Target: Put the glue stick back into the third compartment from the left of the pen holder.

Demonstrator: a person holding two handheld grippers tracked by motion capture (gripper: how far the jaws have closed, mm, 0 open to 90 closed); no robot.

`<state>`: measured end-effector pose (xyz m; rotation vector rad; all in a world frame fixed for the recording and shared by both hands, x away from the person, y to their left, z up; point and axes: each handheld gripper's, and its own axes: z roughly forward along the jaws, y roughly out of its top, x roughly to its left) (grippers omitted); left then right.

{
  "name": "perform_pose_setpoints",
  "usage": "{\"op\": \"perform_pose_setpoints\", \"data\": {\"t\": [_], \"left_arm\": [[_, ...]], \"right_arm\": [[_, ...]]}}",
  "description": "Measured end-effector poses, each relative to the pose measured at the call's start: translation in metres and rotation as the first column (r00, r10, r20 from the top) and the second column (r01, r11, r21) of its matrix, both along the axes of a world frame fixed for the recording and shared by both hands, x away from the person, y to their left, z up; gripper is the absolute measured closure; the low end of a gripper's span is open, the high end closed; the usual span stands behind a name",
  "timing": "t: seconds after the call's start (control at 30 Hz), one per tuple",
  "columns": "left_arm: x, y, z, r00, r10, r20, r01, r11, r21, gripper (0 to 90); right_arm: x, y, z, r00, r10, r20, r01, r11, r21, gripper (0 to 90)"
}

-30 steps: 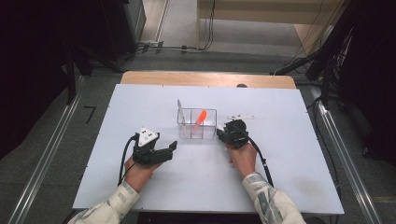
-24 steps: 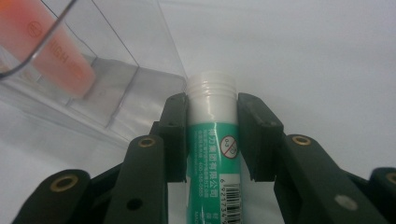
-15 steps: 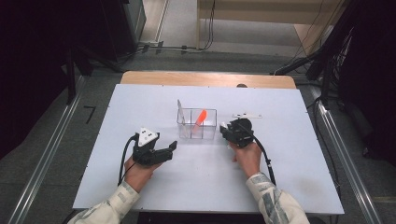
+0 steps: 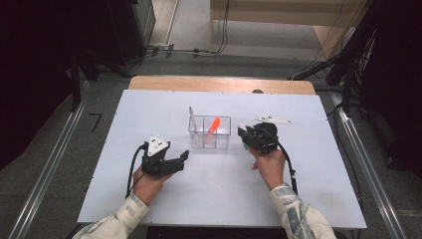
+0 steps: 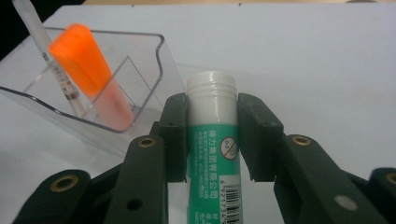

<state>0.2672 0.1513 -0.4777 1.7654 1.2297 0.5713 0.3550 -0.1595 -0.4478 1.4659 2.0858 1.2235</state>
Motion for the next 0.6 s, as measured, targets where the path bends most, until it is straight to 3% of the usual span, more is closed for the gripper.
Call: {"op": "perform_pose_setpoints", "data": {"t": [0.6], "left_arm": [[0.001, 0.002, -0.001, 0.9999, 0.009, -0.006, -0.009, 0.9999, -0.012, 25.6]], "right_arm": [[0.002, 0.013, 0.022, 0.9981, 0.028, 0.055, -0.03, 0.9988, 0.039, 63.2]]}}
